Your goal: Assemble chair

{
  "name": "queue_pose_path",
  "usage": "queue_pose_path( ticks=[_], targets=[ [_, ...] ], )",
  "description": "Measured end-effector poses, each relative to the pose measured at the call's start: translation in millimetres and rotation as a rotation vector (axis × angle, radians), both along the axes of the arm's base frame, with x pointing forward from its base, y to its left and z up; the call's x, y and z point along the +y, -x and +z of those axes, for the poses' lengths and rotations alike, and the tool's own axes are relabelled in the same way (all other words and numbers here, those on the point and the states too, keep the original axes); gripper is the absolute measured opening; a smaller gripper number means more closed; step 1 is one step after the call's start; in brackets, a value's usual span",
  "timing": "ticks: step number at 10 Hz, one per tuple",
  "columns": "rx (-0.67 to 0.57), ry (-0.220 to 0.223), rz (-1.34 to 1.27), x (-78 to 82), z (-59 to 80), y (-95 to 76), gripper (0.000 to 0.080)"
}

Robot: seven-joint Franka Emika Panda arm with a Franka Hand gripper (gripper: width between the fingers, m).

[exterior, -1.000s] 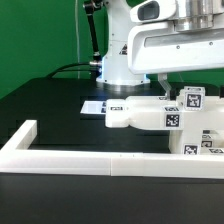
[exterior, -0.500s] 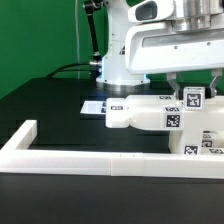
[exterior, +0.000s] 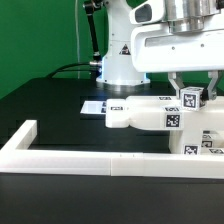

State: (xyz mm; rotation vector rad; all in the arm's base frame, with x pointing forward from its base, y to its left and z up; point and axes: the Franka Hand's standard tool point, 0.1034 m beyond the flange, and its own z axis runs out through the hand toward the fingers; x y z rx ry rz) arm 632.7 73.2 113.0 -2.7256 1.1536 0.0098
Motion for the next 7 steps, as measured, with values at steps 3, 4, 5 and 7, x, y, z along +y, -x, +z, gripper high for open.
queue_pose_path(
  ticks=[3,4,5,7],
  targets=[
    [0.038,-0.032,-0.297,0.4,-0.1,-1.5,0.0289],
    [0.045,-0.041,-0.378,0.7,-0.2,-2.2,0.0289],
    [0.053,-0.046,-0.448,1.4,-0.3,-2.6,0.0289],
    [0.085,-0.06,-0.634,1.6,-0.5,-2.6,0.0289]
  ],
)
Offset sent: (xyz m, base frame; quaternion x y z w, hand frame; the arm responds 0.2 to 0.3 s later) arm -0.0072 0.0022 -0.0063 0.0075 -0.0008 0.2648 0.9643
